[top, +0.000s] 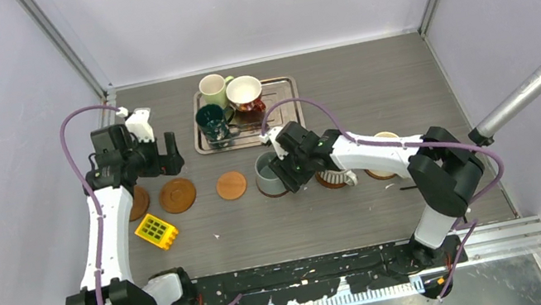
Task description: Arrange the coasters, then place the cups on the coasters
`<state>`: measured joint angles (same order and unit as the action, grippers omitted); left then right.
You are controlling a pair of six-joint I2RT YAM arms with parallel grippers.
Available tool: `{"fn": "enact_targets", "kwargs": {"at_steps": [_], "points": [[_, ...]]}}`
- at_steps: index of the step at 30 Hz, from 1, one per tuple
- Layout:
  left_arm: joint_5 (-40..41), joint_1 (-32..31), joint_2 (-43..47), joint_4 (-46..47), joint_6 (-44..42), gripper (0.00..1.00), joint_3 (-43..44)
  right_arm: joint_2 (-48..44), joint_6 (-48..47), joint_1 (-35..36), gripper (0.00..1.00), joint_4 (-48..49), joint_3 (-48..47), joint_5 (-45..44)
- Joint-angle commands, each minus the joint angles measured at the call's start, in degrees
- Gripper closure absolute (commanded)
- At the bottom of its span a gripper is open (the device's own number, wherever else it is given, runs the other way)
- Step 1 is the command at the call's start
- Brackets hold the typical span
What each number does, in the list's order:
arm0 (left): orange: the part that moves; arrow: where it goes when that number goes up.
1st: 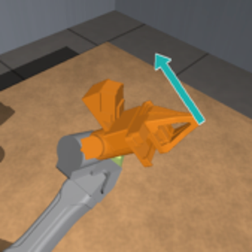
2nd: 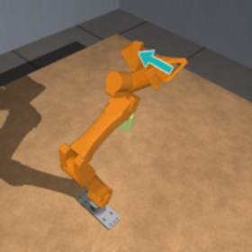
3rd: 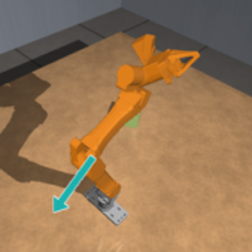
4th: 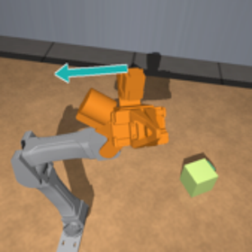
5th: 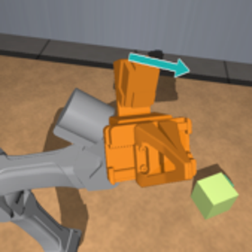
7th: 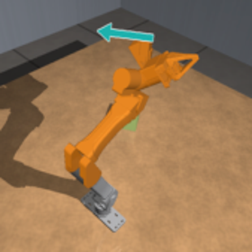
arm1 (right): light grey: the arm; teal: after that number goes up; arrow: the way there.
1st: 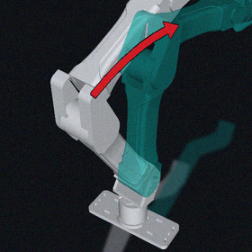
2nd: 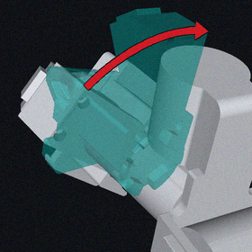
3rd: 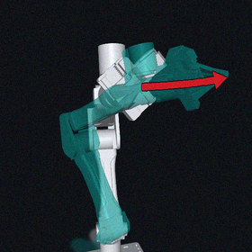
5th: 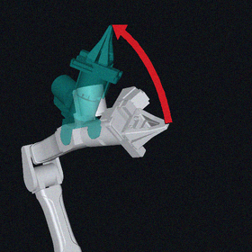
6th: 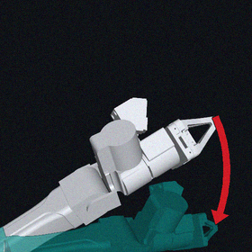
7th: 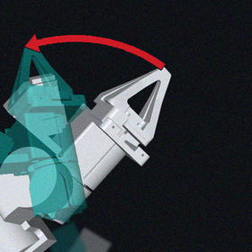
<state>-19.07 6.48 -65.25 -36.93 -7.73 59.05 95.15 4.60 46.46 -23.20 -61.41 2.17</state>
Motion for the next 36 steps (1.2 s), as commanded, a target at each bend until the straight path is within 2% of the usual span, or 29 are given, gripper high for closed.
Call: {"fn": "enact_targets", "kwargs": {"at_steps": [1,8,14,23,26,31,36], "points": [[-0.44,-0.07,-0.14,0.32,-0.19,0.0,2.25,1.07,-0.17,0.29,0.41,2.79,-1.68,-0.84],[-1.47,-0.14,-0.73,-0.91,-1.78,0.0,3.13,-1.98,-0.92,0.3,0.37,-0.52,-3.71,1.73],[-5.57,-0.08,-3.85,-6.56,-7.86,0.0,6.7,-6.73,-4.19,0.3,0.23,-6.97,-7.81,3.65],[-11.2,-0.27,-9.53,-11.32,-14.81,0.0,12.15,-11.67,-8.02,-1.14,0.21,-10.42,-12.07,3.46],[-11.31,-1.2,-12.2,-11.35,-14.67,0.0,14.87,-10.39,-8.05,-3.38,0.21,-10.69,-14.65,2.52],[-10.13,-1.56,-15.94,-7.33,-11.15,0.0,16.66,-5.0,-5.55,-11.12,0.24,-10.48,-20.34,5.91],[-11.34,-1.73,-17.58,-4.66,-8.44,0.0,16.59,2.81,-5.77,-14.31,0.29,-6.04,-27.38,0.69]]}}
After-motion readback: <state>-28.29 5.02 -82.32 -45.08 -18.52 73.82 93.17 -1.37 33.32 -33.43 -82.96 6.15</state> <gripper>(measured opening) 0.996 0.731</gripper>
